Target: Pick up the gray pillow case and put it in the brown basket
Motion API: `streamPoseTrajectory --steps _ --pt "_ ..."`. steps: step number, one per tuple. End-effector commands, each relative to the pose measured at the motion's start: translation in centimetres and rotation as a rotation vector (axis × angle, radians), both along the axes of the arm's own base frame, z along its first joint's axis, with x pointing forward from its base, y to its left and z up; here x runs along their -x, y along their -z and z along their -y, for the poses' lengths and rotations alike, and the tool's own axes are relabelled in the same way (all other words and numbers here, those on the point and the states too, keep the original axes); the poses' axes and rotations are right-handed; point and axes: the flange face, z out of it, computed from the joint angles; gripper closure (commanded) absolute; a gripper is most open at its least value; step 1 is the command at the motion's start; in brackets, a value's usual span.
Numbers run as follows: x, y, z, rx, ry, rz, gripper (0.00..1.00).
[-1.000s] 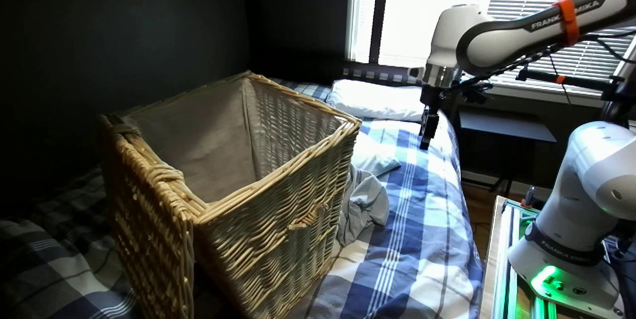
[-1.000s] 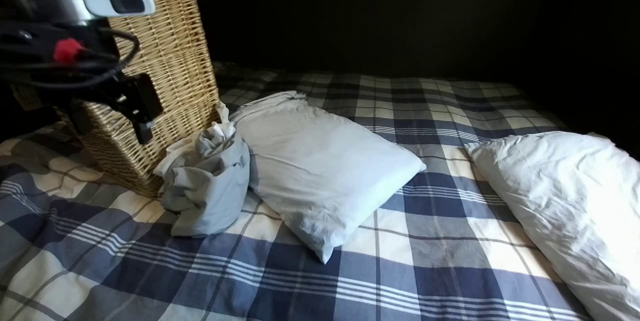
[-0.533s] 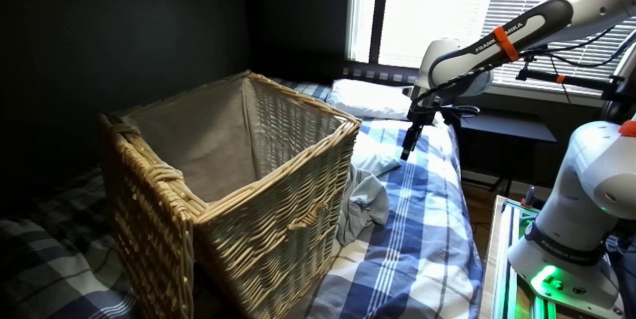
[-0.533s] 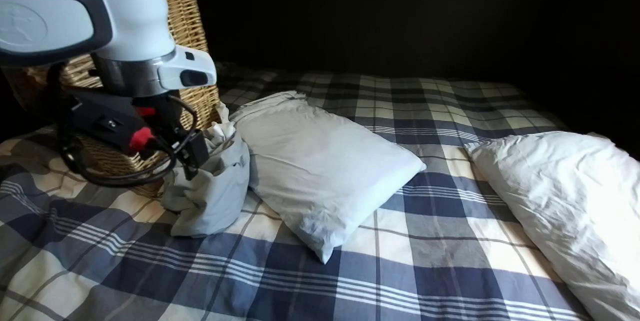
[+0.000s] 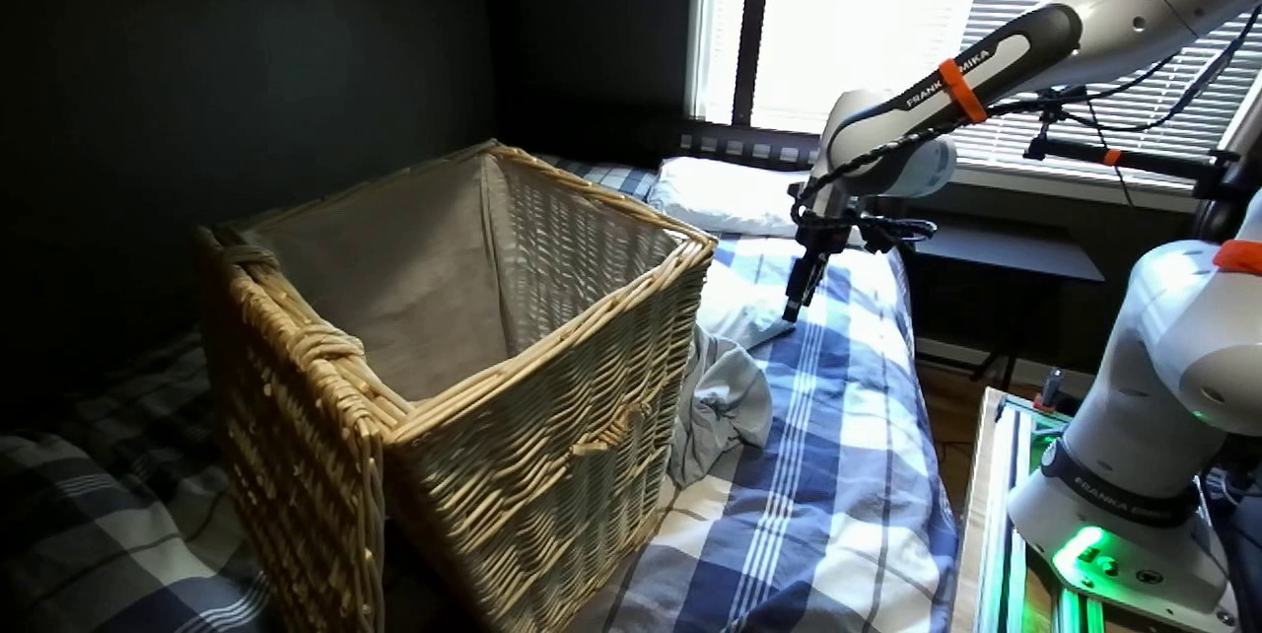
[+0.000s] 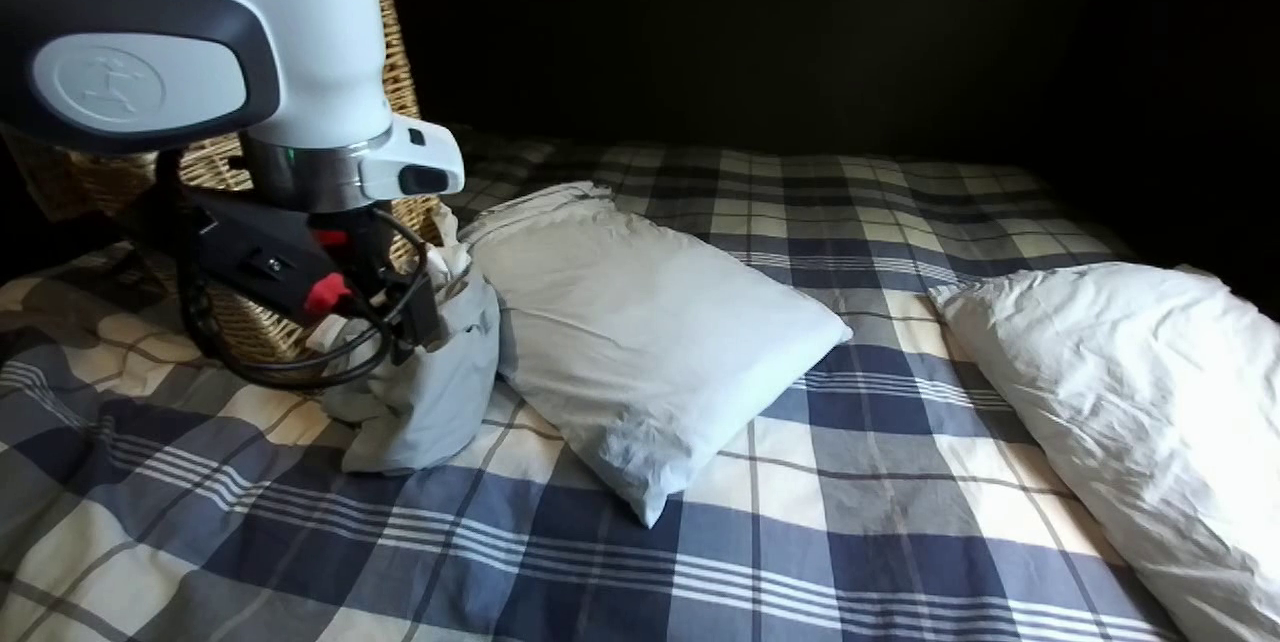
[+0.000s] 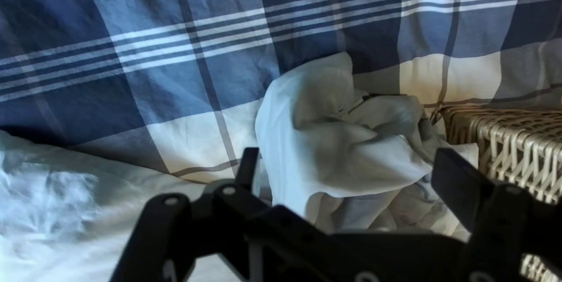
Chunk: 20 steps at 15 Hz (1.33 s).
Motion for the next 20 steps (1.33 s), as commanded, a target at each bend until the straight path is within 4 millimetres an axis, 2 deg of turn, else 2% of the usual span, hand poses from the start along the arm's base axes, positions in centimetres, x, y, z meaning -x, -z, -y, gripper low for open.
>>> streamPoseTrajectory --steps 1,6,14,17,18,19,20 --pt "-0.5 0.5 -0.4 -0.014 0.031 -0.005 0.00" --pt "-2.0 2.7 -1.5 0.011 0.132 0.022 0.00" --pt "-3.7 7.6 -1.1 0.066 0.289 0.008 0.00" --pt "-4.6 8.6 -0.5 0.033 0.355 -0.009 0.00" --pt "-4.9 8.7 -0.4 0.020 0.370 -0.009 0.07" --pt "-5.2 8.9 -0.4 0.009 0.382 -0.008 0.26" --pt "-5.5 9.2 -0.4 0.001 0.397 -0.016 0.34"
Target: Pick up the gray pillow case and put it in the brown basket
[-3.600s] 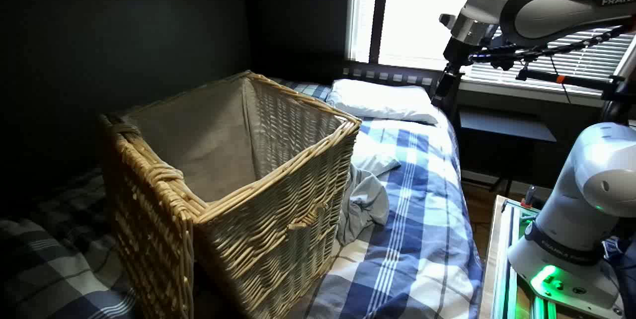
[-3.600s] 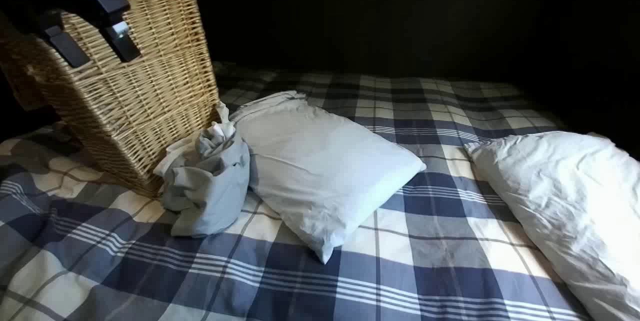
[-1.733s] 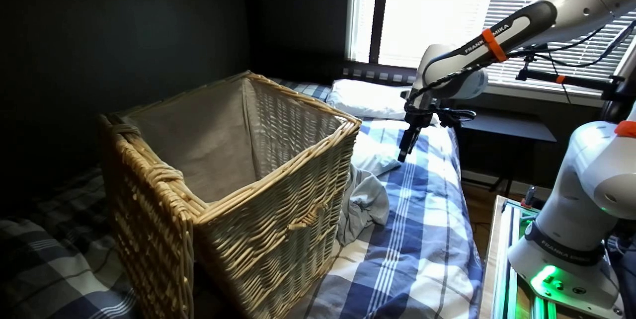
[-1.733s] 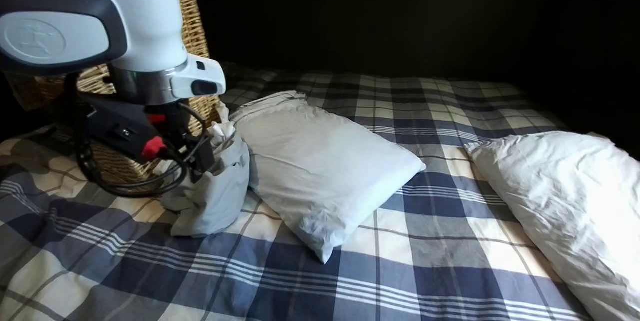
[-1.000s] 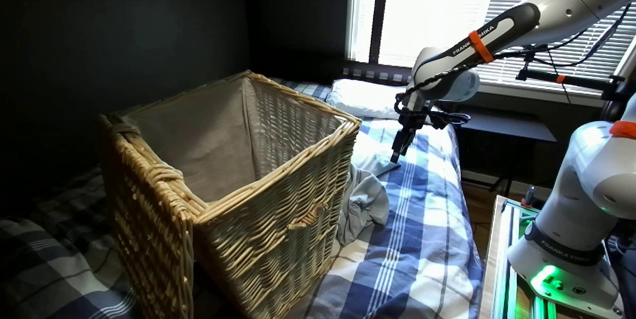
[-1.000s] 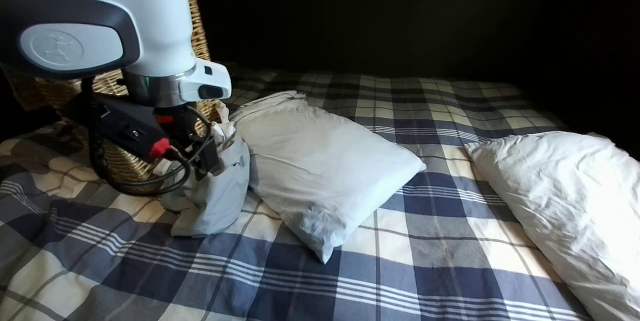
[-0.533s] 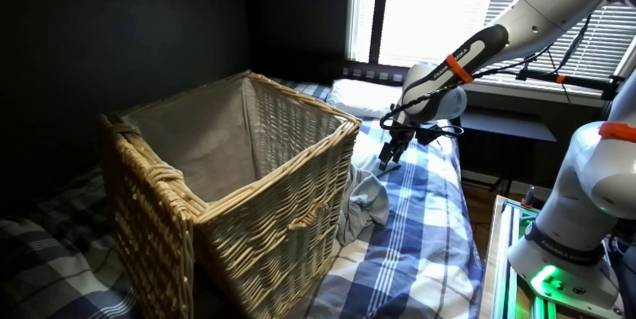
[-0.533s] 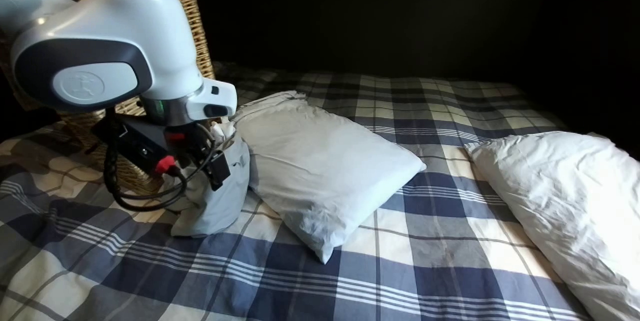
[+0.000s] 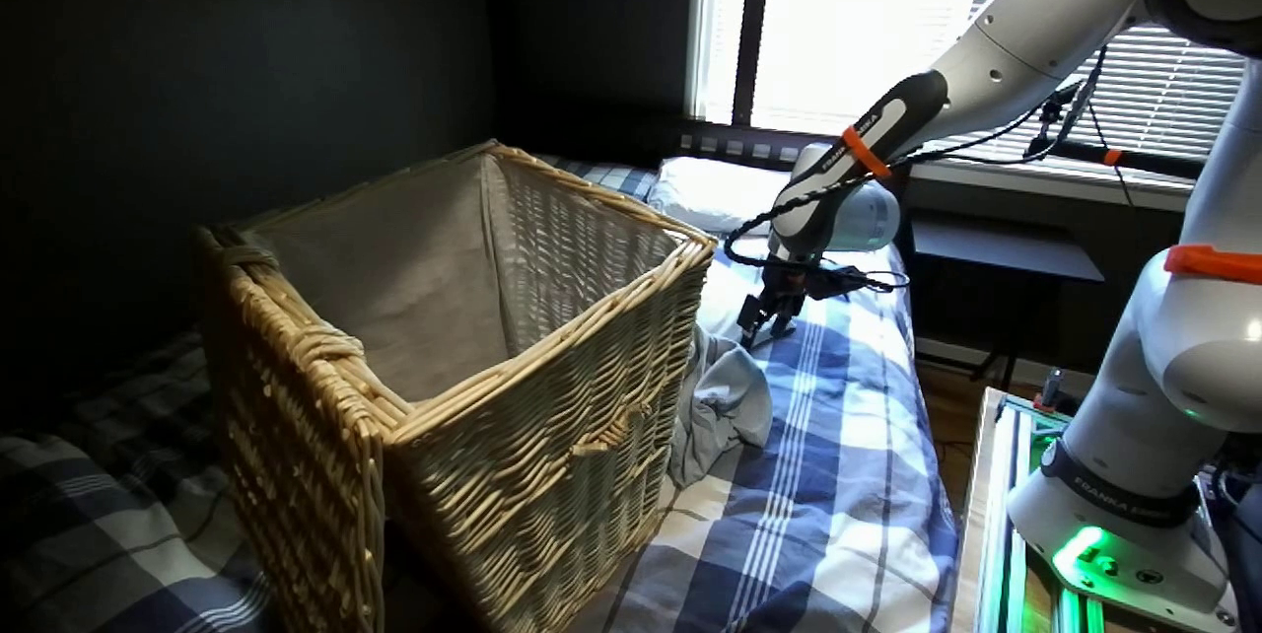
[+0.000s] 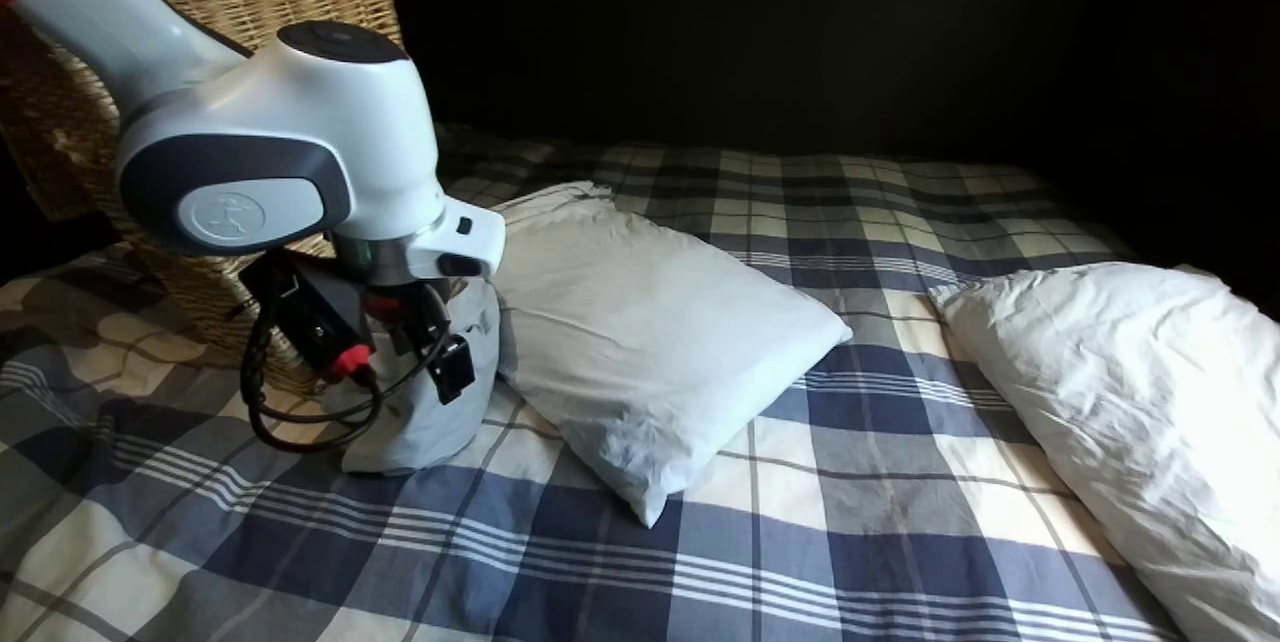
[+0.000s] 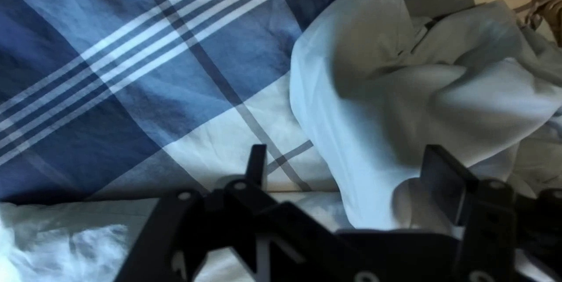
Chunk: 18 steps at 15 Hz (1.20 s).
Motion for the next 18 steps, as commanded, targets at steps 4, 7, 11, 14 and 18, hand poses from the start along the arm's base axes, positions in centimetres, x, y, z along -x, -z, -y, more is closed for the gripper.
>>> streamPoseTrajectory --steps 4,7,11,14,18 --pt "-1.8 2.1 -0.2 -0.045 0.070 -0.027 0.65" --pt "-2.3 2.5 -0.8 -0.069 0.064 -0.017 0.89" --pt "-2.8 2.6 -1.5 -0.084 0.037 0.017 0.66" --pt "-3.0 2.2 -1.6 -0.085 0.020 0.042 0.53" --pt "-3.9 1.4 -1.0 -0.074 0.021 0.082 0.23"
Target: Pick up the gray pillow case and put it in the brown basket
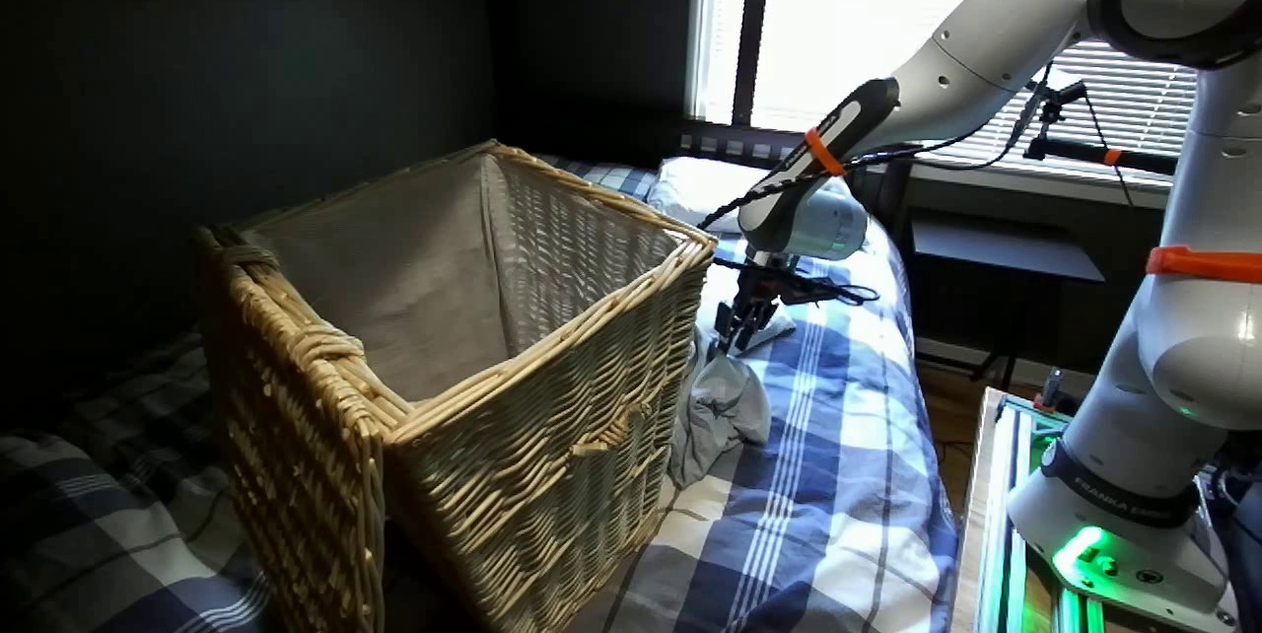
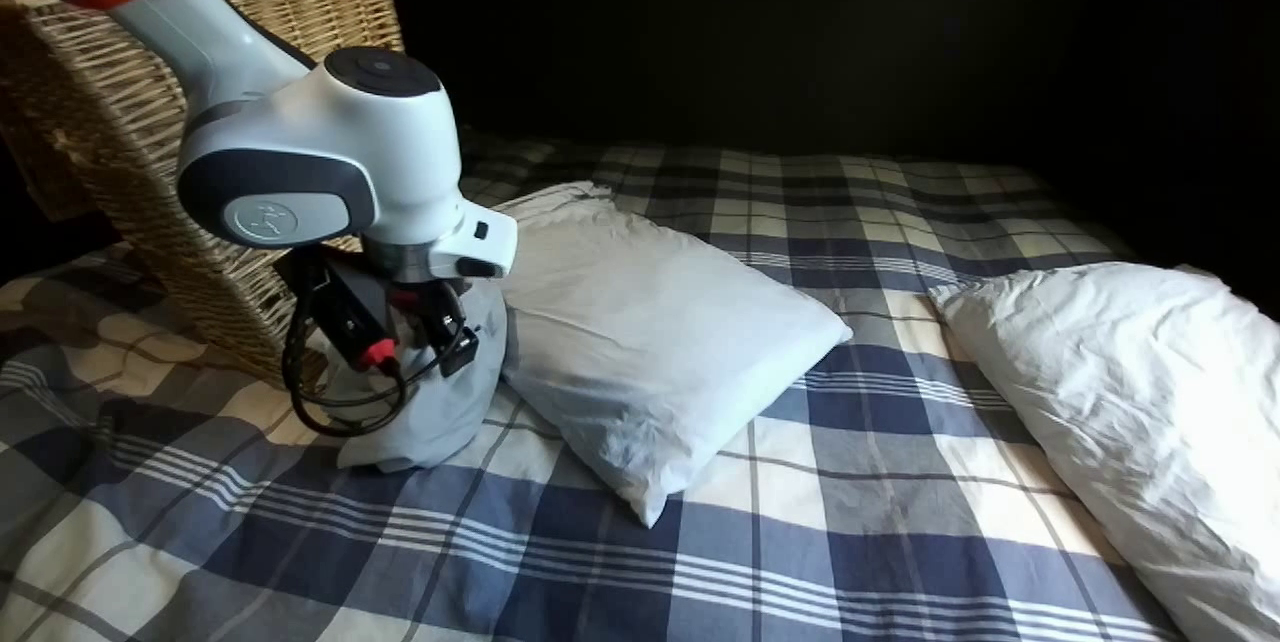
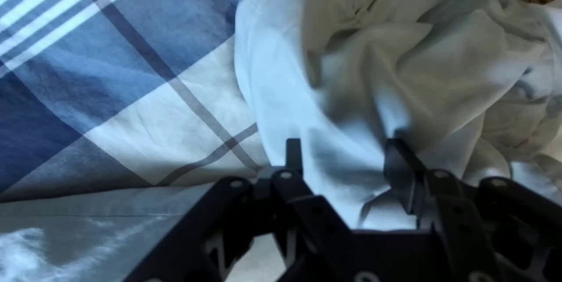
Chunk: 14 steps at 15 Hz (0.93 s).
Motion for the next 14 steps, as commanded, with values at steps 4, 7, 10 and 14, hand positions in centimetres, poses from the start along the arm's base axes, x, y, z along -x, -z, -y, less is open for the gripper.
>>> streamPoseTrajectory --steps 4,7,10,14 --pt "-1.4 0.3 0.9 0.003 0.018 0.054 0.00" --pt "-1.4 1.5 1.1 0.005 0.021 0.039 0.00" --pt "-1.1 3.1 0.8 0.003 0.016 -0.001 0.34" --pt "-0.8 3.3 0.5 0.001 0.013 -0.012 0.65"
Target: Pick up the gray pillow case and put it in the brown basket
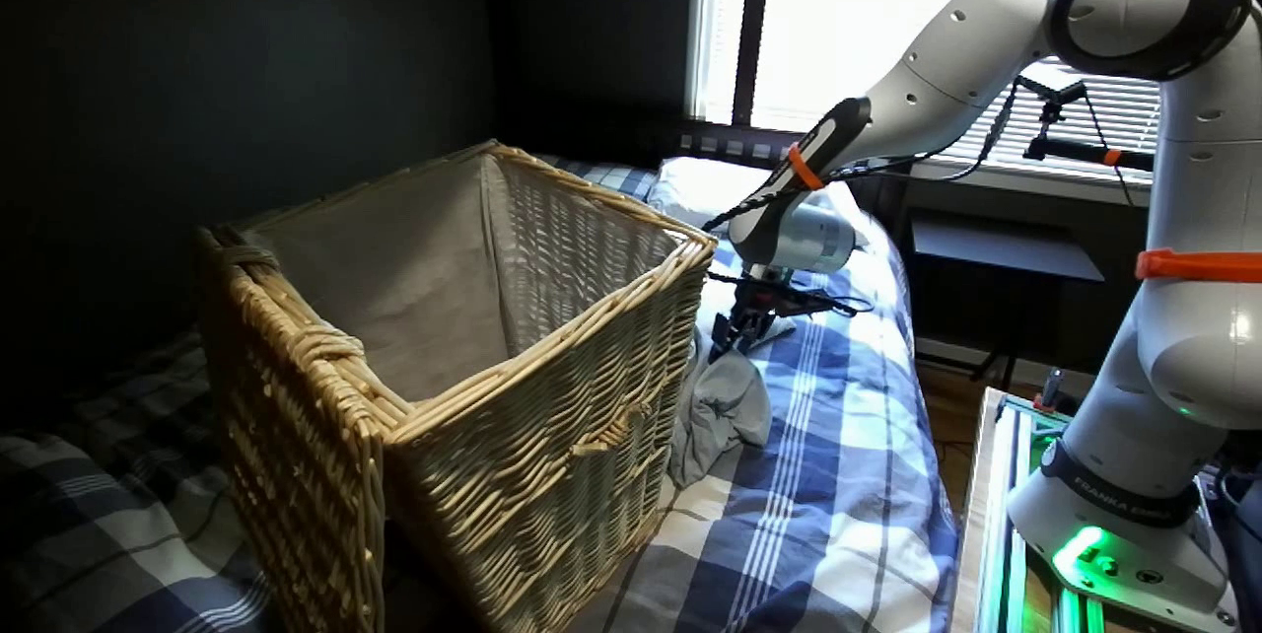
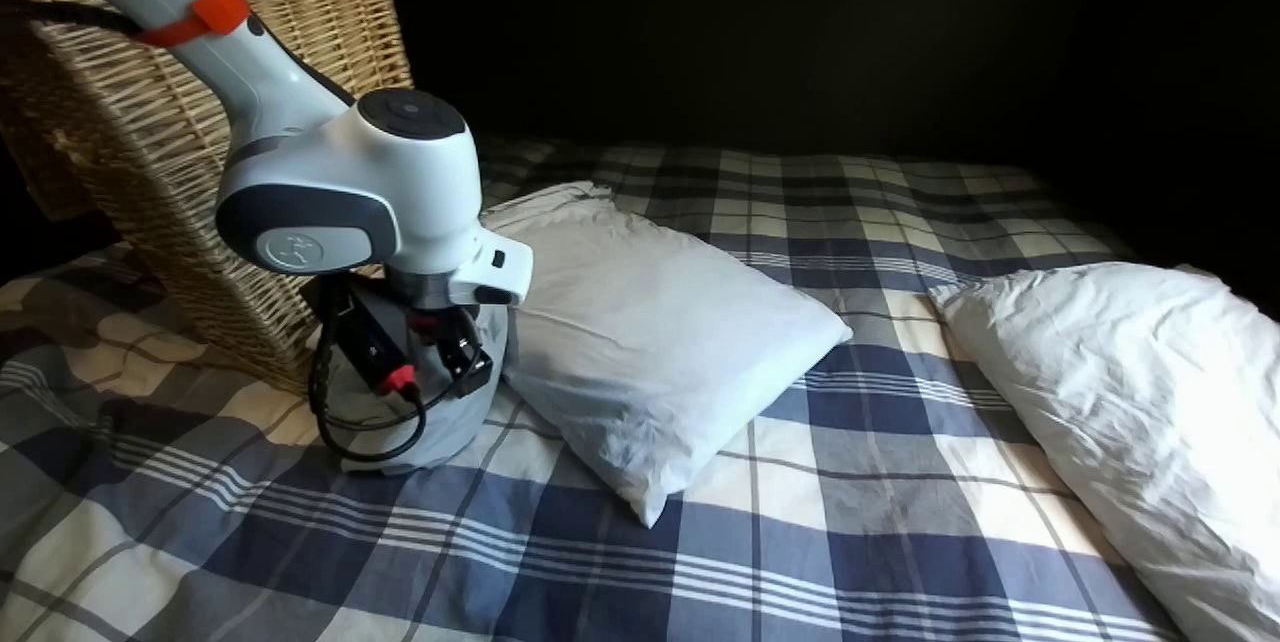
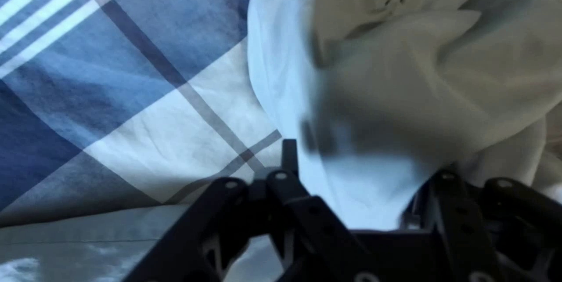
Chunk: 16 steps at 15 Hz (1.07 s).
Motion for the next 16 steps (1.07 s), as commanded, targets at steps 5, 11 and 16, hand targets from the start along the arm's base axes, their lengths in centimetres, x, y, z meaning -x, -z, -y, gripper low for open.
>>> streamPoseTrajectory --steps 5,11,16 --pt "0.2 -1.9 -1.1 0.010 -0.003 0.000 0.99" --pt "0.3 -9.5 -2.6 0.034 -0.055 0.134 1.00" --pt "1.2 -20.8 -4.5 0.028 -0.111 0.362 1.00"
